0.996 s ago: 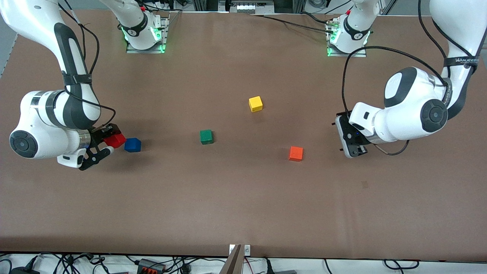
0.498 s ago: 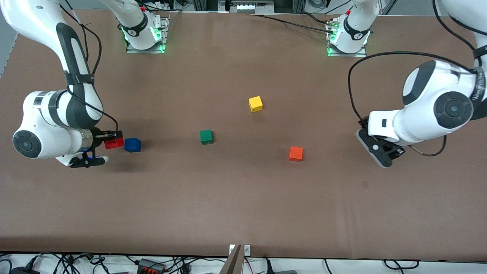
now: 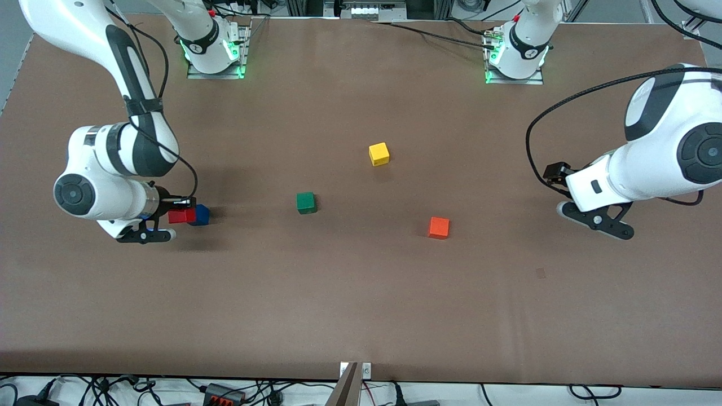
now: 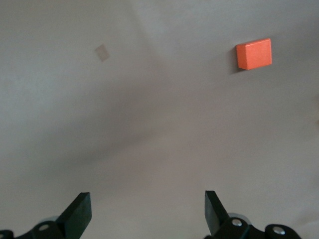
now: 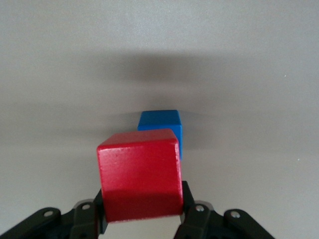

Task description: Pass red block to right arm, stack on blue

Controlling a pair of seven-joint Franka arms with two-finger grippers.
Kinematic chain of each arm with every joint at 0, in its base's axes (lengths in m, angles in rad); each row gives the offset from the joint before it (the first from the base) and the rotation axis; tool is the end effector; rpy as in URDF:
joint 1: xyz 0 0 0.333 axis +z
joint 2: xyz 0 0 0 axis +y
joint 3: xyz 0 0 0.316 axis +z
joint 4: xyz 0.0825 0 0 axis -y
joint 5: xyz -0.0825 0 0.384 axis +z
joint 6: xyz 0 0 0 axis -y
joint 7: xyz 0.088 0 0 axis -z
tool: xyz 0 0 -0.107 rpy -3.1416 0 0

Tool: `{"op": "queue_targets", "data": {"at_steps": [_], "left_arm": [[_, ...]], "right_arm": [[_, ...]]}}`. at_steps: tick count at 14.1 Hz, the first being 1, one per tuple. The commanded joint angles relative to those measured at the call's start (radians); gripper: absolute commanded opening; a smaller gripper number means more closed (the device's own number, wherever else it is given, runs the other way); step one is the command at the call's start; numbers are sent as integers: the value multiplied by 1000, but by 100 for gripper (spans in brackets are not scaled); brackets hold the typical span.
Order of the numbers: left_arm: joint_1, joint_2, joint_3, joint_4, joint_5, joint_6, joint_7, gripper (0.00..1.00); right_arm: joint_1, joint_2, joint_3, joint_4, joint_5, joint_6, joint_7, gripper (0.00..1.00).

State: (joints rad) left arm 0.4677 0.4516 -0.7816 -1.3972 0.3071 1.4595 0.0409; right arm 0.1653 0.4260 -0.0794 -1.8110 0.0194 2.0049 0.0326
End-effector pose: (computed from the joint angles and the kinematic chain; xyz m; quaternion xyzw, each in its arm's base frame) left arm 0.6312 -0.0795 0.4857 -0.9762 0.1730 0.1298 0.0130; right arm 0.6170 0.0573 0.2906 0.9931 0.0230 -0.1144 0.0152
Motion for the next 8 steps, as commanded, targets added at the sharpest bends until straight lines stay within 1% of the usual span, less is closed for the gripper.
{"op": "queue_targets", "data": {"at_steps": [1, 2, 3, 4, 6, 8], "left_arm": [[-3, -33, 50, 53, -67, -28, -33, 100], [-18, -62, 118, 72, -127, -27, -32, 100], [-53, -105, 202, 73, -191, -21, -26, 100], [-99, -125, 281, 70, -212, -15, -32, 100], [-216, -187, 451, 55, -223, 60, -30, 100], [-346, -258, 604, -11, -232, 99, -26, 100]], "right_arm": [[11, -84, 1, -126, -62, 96, 21, 0], [13, -95, 1, -160, -70, 133, 44, 0], [25, -101, 1, -181, -105, 158, 79, 0], [37, -102, 1, -186, -133, 158, 123, 0], [42, -102, 3, -186, -145, 166, 168, 0], [34, -98, 3, -200, -145, 199, 170, 0]]}}
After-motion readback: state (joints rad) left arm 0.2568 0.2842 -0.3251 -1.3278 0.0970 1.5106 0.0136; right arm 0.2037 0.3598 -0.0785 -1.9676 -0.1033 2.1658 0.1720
